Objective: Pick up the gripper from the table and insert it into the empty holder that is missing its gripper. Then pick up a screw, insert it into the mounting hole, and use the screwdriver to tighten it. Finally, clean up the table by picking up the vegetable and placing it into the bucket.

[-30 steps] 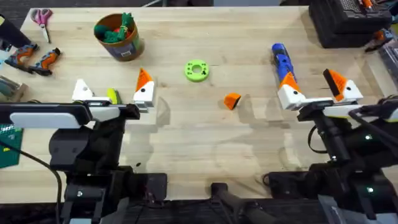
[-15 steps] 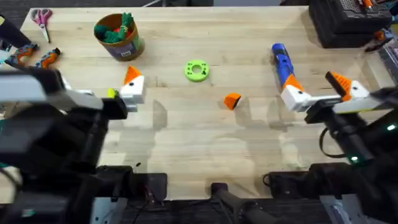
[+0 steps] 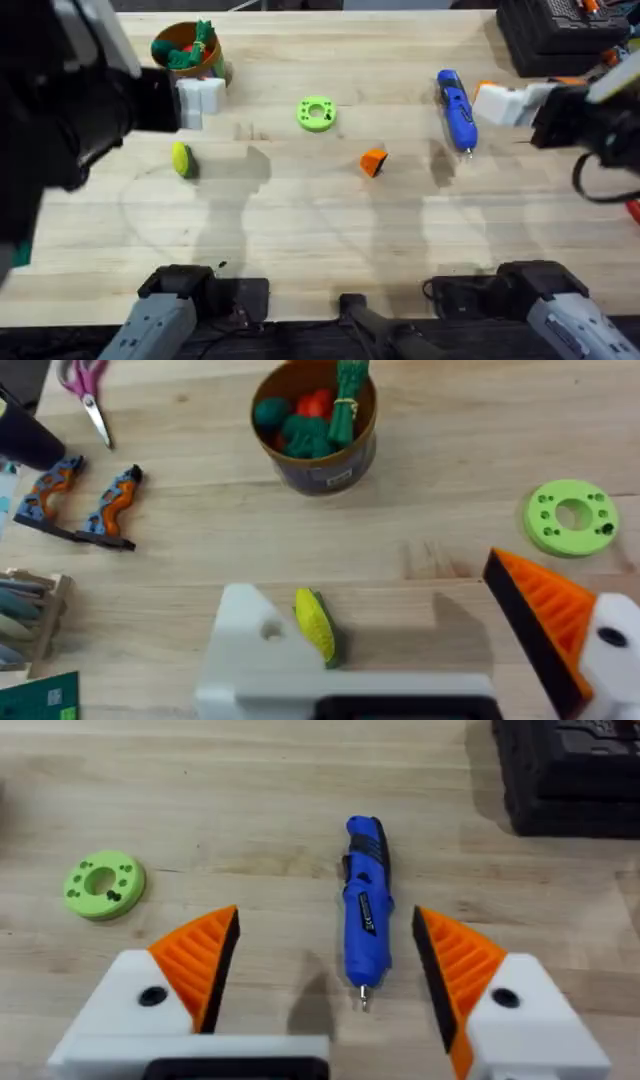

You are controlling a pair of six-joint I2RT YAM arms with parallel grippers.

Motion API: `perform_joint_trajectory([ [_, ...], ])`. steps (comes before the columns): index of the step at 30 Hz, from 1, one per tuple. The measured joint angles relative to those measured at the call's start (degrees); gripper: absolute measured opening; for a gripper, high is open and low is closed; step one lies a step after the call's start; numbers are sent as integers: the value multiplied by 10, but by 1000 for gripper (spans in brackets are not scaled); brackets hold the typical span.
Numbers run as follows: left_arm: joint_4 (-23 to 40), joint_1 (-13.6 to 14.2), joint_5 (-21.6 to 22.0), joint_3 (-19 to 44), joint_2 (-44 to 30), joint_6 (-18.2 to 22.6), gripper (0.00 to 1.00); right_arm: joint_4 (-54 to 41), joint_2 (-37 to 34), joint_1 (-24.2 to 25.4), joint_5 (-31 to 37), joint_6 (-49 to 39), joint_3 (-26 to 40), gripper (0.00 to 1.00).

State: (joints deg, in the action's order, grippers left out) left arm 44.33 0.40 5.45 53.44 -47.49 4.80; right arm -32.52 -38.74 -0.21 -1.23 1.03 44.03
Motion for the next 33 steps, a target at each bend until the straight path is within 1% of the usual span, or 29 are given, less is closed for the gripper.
perform_joint_trajectory([
  [2, 22, 0, 0, 27, -35, 2, 951, -26, -32, 0, -1, 0, 36, 994],
  [5, 43, 0, 1, 53, -67, 2, 951, -58, -73, 0, -1, -2, 78, 993],
  [10, 28, 0, 2, 60, -83, -1, 958, -64, -107, 0, -1, -2, 90, 994],
  [11, 28, 0, 2, 61, -84, -10, 978, -65, -111, 0, -1, -2, 90, 993],
  [13, 44, 0, 2, 62, -85, -35, 985, -66, -118, 0, -1, -2, 90, 994],
  [16, 108, -8, 2, 64, -88, -85, 986, -66, -124, 0, -1, -2, 90, 994],
  [19, 187, -33, 2, 64, -111, -141, 986, -66, -124, 0, -1, -2, 90, 994],
  [21, 215, -56, 2, 64, -133, -176, 986, -66, -124, 0, -1, -2, 90, 994],
  [22, 219, -69, 2, 64, -144, -192, 986, -66, -124, 0, -1, -2, 90, 994],
  [25, 202, -112, 1, 54, -176, -228, 986, -66, -124, 0, -1, -2, 90, 994],
  [28, 161, -147, -10, 23, -200, -247, 986, -66, -124, 0, -1, -2, 90, 994],
  [31, 103, -168, -18, -19, -222, -257, 986, -66, -123, 0, -1, -2, 90, 994],
  [33, 60, -177, -26, -47, -235, -260, 986, -66, -124, 0, -1, -2, 90, 994],
])
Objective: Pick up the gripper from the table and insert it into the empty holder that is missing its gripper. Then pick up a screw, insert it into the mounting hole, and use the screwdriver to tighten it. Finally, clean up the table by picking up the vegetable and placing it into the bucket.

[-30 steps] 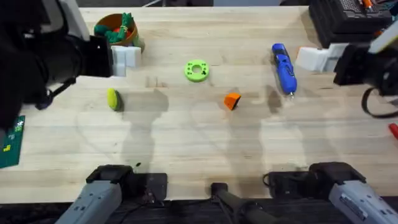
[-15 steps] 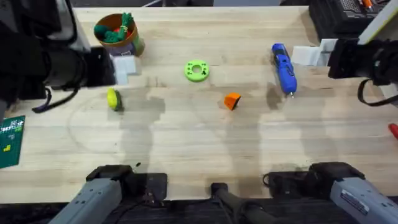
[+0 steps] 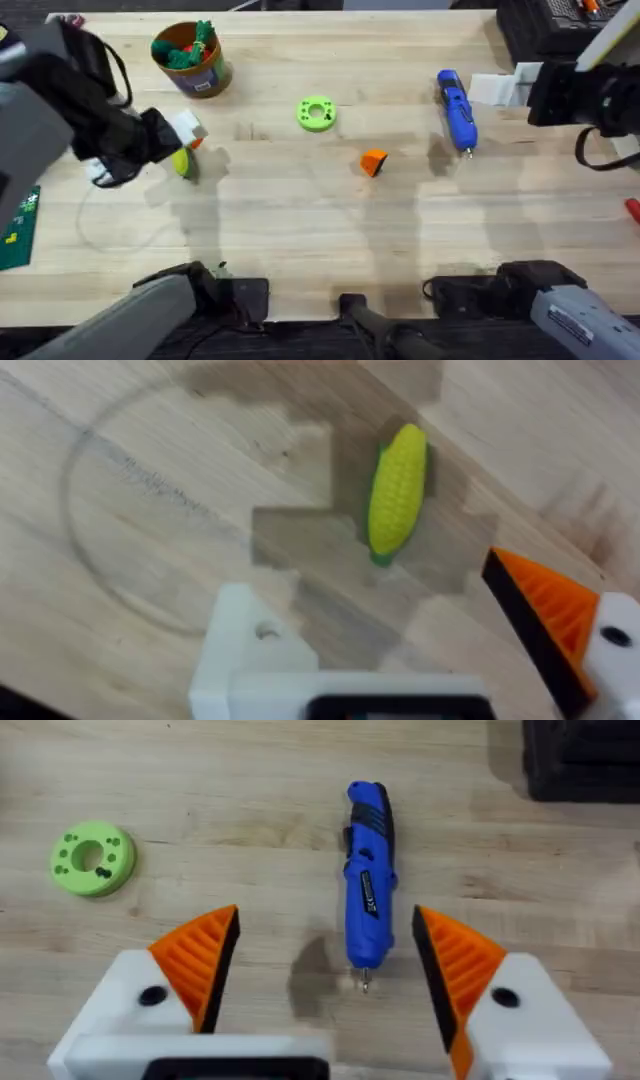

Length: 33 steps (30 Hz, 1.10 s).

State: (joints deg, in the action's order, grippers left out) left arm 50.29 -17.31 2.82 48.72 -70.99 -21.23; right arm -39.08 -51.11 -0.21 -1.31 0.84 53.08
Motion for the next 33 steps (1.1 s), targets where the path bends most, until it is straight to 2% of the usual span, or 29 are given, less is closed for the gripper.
perform_joint_trajectory([
  [3, -60, -7, -10, -34, -22, -1, 987, 0, 0, 0, 0, 0, 0, 994],
  [7, -106, -7, -18, -52, -55, -1, 986, 0, 0, 0, 0, 0, 0, 994],
  [13, -142, -7, -22, -53, -117, -1, 986, 0, 0, 0, 0, 0, 0, 993],
  [15, -148, -7, -35, -51, -127, -2, 989, 0, 0, 0, 0, 0, 0, 993],
  [16, -150, -7, -36, -51, -128, -2, 955, 0, 0, 0, 0, 0, 0, 993],
  [22, -166, -4, -66, -46, -129, -3, 60, 0, 0, 0, 0, 0, 0, 994],
  [24, -166, -4, -66, -45, -130, -3, 7, 0, 0, 0, 0, 0, 0, 993],
  [27, -167, -4, -66, -45, -130, -3, 4, 0, 0, 0, 0, 0, 0, 993],
  [28, -166, -4, -65, -45, -130, -3, 40, 0, 0, 0, 0, 0, 0, 994],
  [29, -163, -4, -60, -45, -130, -1, 165, 0, 0, 0, 0, 0, 0, 994],
  [33, -154, -12, -42, -45, -134, -3, 779, 0, 0, 0, 0, 0, 0, 993],
])
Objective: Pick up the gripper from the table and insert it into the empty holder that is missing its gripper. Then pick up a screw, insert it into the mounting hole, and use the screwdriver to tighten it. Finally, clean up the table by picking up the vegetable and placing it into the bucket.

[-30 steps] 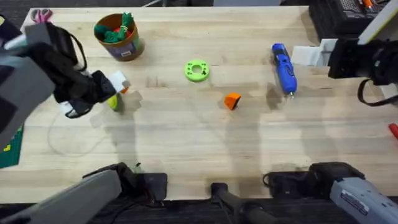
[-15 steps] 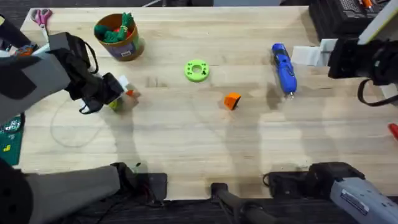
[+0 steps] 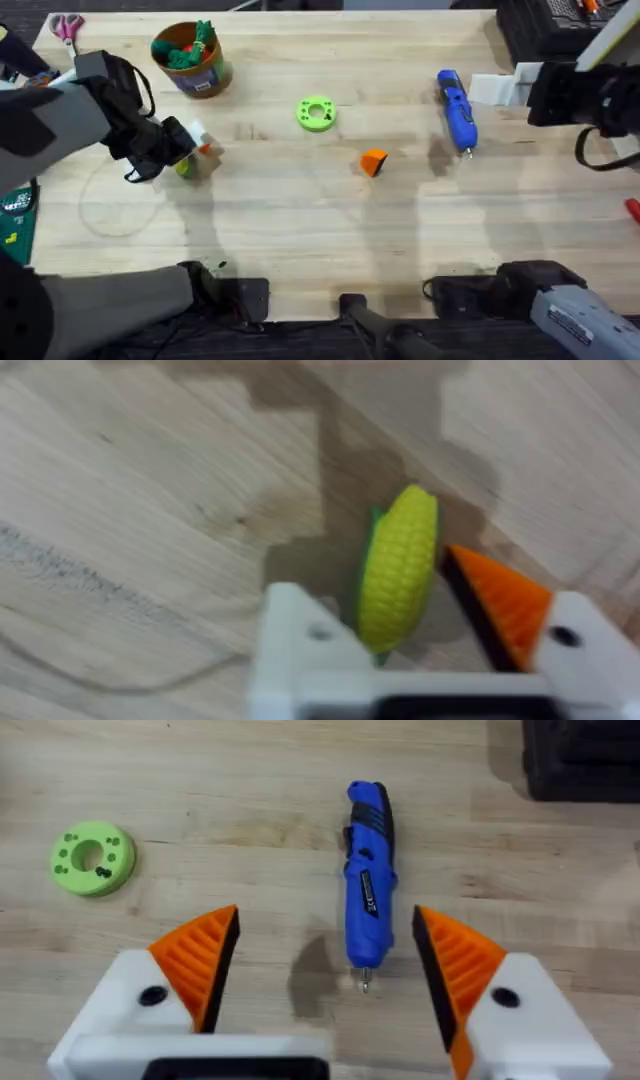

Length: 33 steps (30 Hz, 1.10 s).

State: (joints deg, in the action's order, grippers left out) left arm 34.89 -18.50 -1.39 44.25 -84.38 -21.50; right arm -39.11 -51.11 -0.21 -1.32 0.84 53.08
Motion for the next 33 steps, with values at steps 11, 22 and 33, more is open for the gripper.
perform_joint_trajectory([
  [11, 102, 11, -17, 16, 93, 13, 986, 0, 0, 0, 0, 0, 0, 993],
  [22, 34, 52, -249, 64, 341, 56, 986, 0, 0, 0, 0, 0, 0, 994],
  [33, 31, 52, -320, 64, 459, 15, 986, 0, 0, 0, 0, 0, 0, 994],
])
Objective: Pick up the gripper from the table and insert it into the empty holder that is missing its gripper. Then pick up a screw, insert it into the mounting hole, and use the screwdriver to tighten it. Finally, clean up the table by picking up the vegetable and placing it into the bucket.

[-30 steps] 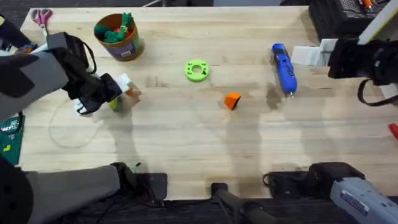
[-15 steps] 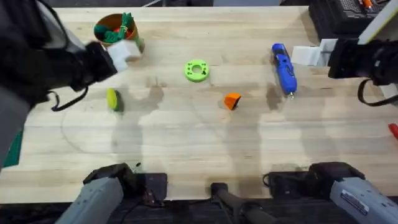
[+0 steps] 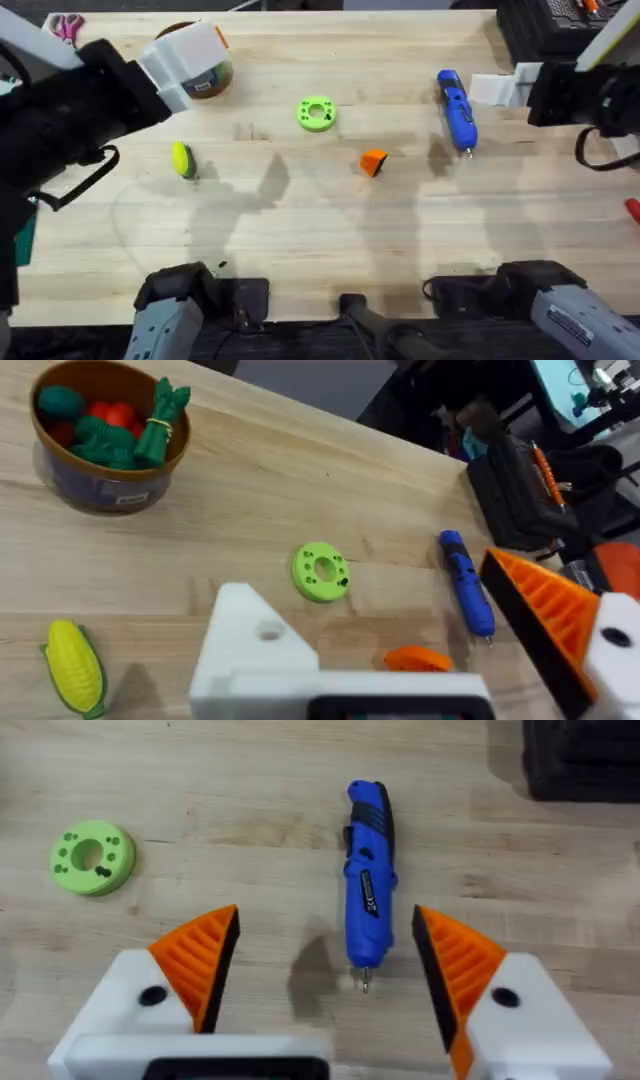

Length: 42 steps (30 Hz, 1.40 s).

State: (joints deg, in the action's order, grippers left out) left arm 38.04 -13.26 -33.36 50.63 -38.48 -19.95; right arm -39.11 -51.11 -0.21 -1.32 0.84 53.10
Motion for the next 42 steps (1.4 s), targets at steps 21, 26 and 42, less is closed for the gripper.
perform_joint_trajectory([
  [21, -280, 0, 1, -423, 312, 73, 986, 0, 0, 0, 0, 0, 0, 994],
  [26, -303, 9, 1, -481, 374, 75, 985, 0, 0, 0, 0, 0, 0, 994],
  [42, -337, 81, -1, -495, 379, 177, 986, -4, 0, 0, 0, 0, 0, 994],
])
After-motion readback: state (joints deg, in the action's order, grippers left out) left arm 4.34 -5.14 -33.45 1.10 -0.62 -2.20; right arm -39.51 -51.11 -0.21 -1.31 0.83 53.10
